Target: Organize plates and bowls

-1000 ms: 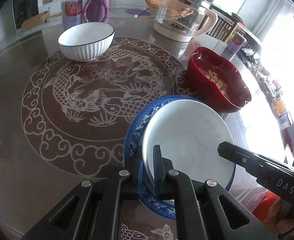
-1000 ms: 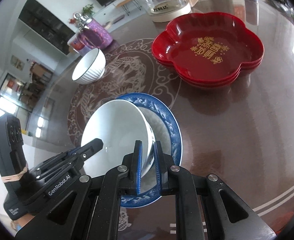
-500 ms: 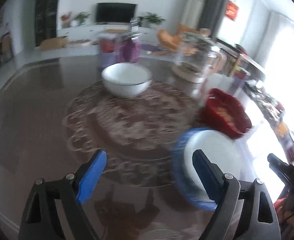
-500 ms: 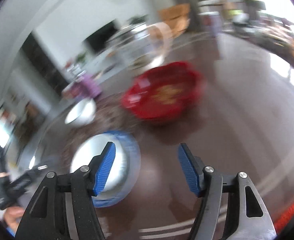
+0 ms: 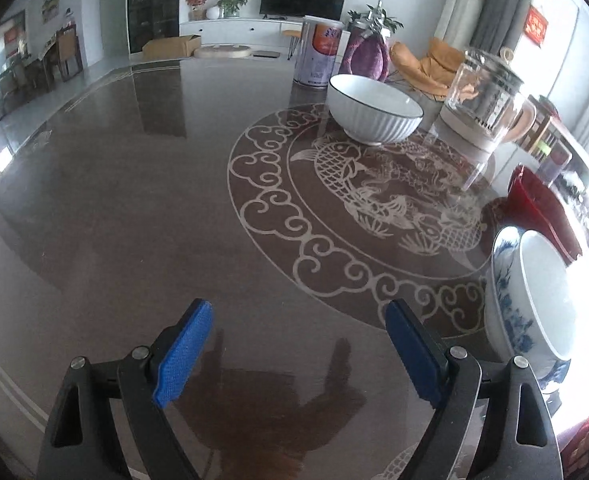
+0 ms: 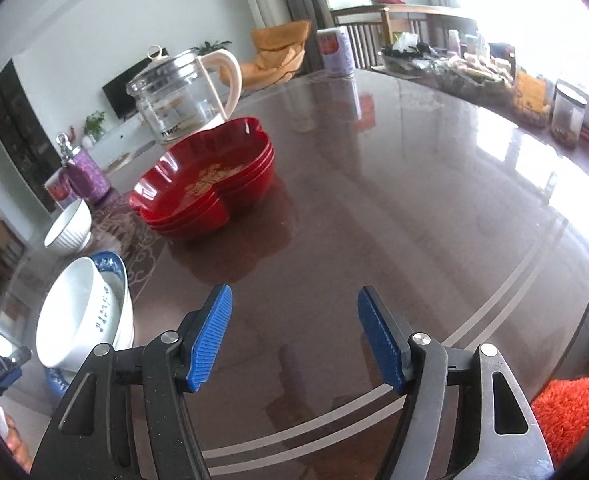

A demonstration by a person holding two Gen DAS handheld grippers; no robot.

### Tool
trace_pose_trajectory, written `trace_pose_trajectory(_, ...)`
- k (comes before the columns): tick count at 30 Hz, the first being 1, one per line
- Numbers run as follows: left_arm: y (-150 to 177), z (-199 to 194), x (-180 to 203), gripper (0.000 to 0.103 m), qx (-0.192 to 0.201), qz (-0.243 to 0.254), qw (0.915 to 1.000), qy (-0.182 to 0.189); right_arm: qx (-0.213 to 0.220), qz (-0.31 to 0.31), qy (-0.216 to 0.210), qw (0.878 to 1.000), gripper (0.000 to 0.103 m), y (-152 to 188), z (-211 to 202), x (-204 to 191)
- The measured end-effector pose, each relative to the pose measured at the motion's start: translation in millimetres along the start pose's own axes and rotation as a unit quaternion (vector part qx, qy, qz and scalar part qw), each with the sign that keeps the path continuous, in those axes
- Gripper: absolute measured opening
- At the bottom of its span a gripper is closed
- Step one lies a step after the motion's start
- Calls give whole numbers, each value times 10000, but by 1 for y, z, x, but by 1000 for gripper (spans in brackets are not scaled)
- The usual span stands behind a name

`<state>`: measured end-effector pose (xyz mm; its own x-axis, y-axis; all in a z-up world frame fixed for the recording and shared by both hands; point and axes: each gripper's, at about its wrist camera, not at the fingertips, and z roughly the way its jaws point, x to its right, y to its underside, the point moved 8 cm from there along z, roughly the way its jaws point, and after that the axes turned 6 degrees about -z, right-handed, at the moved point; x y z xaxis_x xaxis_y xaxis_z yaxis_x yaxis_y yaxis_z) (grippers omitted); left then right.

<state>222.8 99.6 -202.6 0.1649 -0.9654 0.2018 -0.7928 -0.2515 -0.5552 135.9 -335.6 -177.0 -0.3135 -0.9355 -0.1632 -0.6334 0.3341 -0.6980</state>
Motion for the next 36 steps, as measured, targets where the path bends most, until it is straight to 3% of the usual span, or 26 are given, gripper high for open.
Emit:
trace_pose_trajectory(17,5,15,-18,88,-92,-150,9998,-92,-211,-196,286,9992,70,13,13,5)
trace_pose_trajectory(26,4,26,-14,89,116,297,9982,-503,-347,-165,465,9982,69,19,22,12)
trace_pose_trajectory(36,4,29,-12,98,103,415,9978,-512,-336,-281,570,9974,73,20,23,9)
